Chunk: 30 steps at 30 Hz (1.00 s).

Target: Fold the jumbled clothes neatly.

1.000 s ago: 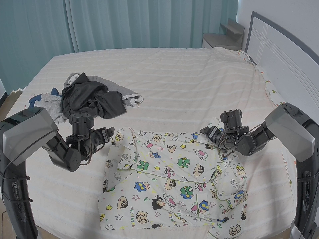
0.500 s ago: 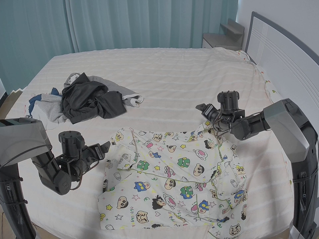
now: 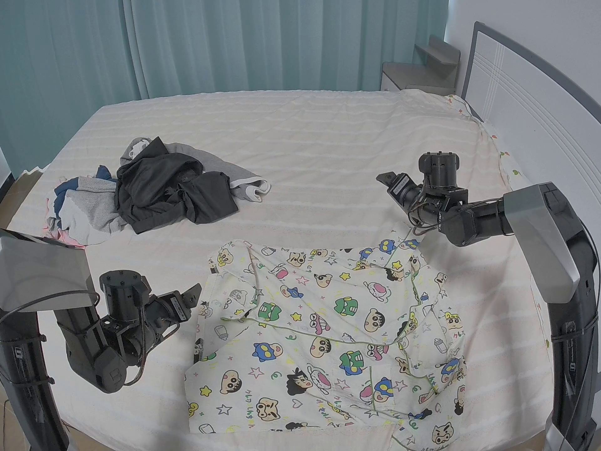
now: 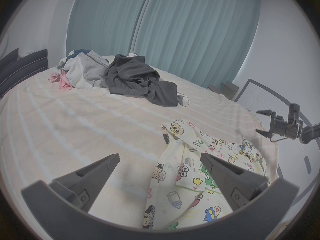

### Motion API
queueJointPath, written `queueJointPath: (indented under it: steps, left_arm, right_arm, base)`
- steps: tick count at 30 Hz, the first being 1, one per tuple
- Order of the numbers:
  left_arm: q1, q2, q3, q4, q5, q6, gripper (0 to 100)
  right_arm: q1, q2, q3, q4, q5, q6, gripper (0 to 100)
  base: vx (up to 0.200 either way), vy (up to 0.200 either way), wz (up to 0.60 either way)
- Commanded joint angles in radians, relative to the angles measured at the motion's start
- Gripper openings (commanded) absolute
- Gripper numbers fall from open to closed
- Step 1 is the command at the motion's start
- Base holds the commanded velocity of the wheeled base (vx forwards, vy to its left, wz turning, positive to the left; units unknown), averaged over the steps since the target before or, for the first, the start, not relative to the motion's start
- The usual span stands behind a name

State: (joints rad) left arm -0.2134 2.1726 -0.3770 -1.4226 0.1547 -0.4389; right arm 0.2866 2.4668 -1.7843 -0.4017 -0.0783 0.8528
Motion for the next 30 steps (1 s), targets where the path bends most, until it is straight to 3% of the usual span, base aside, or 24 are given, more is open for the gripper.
queueJointPath:
  steps: [1,6,9,10,11,12,18,26,30]
  left_arm:
    - [-0.001,0.012,0.061,-0.044,0.000,-0.017,100]
    - [-0.007,0.012,0.104,-0.076,-0.001,-0.032,100]
    - [-0.035,0.012,0.133,-0.095,-0.003,-0.089,100]
    - [-0.058,0.012,0.162,-0.122,-0.003,-0.155,100]
    - [-0.058,0.012,0.162,-0.122,-0.003,-0.155,100]
    - [-0.072,0.010,0.190,-0.148,-0.010,-0.215,100]
    - [-0.077,-0.004,0.230,-0.148,-0.038,-0.339,100]
    - [-0.100,-0.016,0.253,-0.148,-0.035,-0.415,100]
    - [-0.132,-0.025,0.280,-0.148,-0.033,-0.422,100]
  right_arm:
    - [-0.037,-0.140,0.236,0.007,0.000,-0.006,100]
    - [-0.030,-0.224,0.431,0.004,0.035,0.029,100]
    - [-0.029,-0.232,0.453,0.004,0.075,0.108,100]
    - [-0.029,-0.226,0.459,0.014,0.104,0.170,100]
    - [-0.029,-0.226,0.459,0.014,0.104,0.170,100]
    - [-0.027,-0.216,0.467,0.017,0.112,0.193,100]
    - [0.014,-0.174,0.490,0.011,0.112,0.201,100]
    - [0.082,-0.118,0.477,0.003,0.101,0.200,100]
    - [0.077,-0.098,0.476,0.003,0.095,0.198,100]
  base:
    - [0.000,0.000,0.00]
    - [0.000,0.000,0.00]
    - [0.000,0.000,0.00]
    - [0.000,0.000,0.00]
    - [0.000,0.000,0.00]
    - [0.000,0.000,0.00]
    - [0.000,0.000,0.00]
    - [0.000,0.000,0.00]
    - [0.000,0.000,0.00]
